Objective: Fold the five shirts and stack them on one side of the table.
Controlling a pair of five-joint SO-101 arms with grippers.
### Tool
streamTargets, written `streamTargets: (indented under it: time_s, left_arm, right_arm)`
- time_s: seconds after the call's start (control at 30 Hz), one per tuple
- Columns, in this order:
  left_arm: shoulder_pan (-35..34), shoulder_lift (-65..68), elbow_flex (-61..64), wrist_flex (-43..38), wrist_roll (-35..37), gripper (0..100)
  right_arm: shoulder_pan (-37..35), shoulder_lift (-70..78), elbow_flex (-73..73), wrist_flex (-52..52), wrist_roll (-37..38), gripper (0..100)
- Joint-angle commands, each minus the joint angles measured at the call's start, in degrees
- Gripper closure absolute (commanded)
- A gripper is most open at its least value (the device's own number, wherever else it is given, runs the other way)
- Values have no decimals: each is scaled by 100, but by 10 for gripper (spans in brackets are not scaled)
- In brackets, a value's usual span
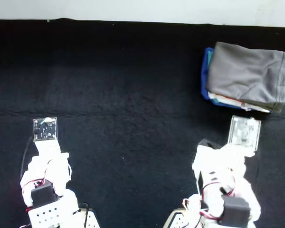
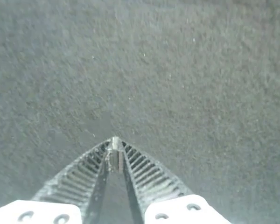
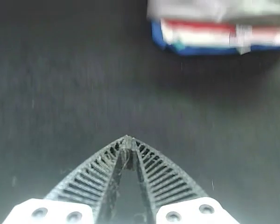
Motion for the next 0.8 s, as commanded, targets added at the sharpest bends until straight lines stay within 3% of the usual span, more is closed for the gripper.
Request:
streamTargets:
  time_s: [0.0,0.2,0.5,0.77]
  left_arm:
    - [426,-57,-31,255,-18,991]
    - [1323,-57,-57,1134,246,988]
    - [2352,-22,295,1046,3253,990]
    - [2334,-31,295,1046,3499,990]
  right_arm:
    - [-13,-1051,1235,-681,-44,990]
    - [-31,-954,2387,-725,-70,990]
    - [-48,-1042,3846,-716,-44,990]
    - [-31,-1042,4040,-681,-44,990]
